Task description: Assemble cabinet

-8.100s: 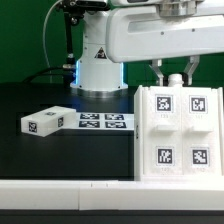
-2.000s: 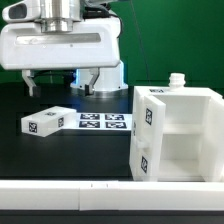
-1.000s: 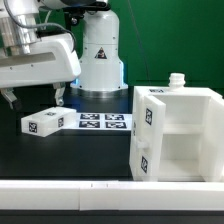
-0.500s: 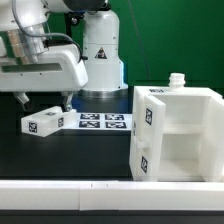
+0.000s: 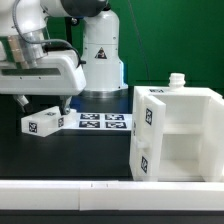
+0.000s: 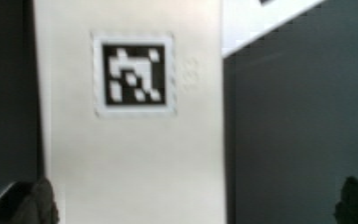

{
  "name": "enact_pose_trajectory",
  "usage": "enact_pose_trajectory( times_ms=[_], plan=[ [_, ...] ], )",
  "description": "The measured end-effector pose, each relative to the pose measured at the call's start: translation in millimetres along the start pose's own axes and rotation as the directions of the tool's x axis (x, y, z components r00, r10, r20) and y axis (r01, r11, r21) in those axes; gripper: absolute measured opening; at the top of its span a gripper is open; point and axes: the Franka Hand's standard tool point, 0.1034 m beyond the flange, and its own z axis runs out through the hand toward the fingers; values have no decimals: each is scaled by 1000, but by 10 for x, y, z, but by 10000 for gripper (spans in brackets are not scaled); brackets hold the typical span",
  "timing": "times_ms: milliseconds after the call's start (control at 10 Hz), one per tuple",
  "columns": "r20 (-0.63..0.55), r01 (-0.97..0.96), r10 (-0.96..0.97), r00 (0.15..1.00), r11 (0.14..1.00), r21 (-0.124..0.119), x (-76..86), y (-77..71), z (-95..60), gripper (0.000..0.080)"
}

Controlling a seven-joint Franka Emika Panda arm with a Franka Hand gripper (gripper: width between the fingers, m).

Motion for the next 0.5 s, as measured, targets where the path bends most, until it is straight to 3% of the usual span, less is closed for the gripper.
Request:
enact_pose_trajectory(
  times_ms=[300,500],
  plan=[
    [7,-21,22,1000,1000,-18,-176,134,138,796],
    [-17,-7,7,1000,1000,-28,-164,199,260,796]
  ],
)
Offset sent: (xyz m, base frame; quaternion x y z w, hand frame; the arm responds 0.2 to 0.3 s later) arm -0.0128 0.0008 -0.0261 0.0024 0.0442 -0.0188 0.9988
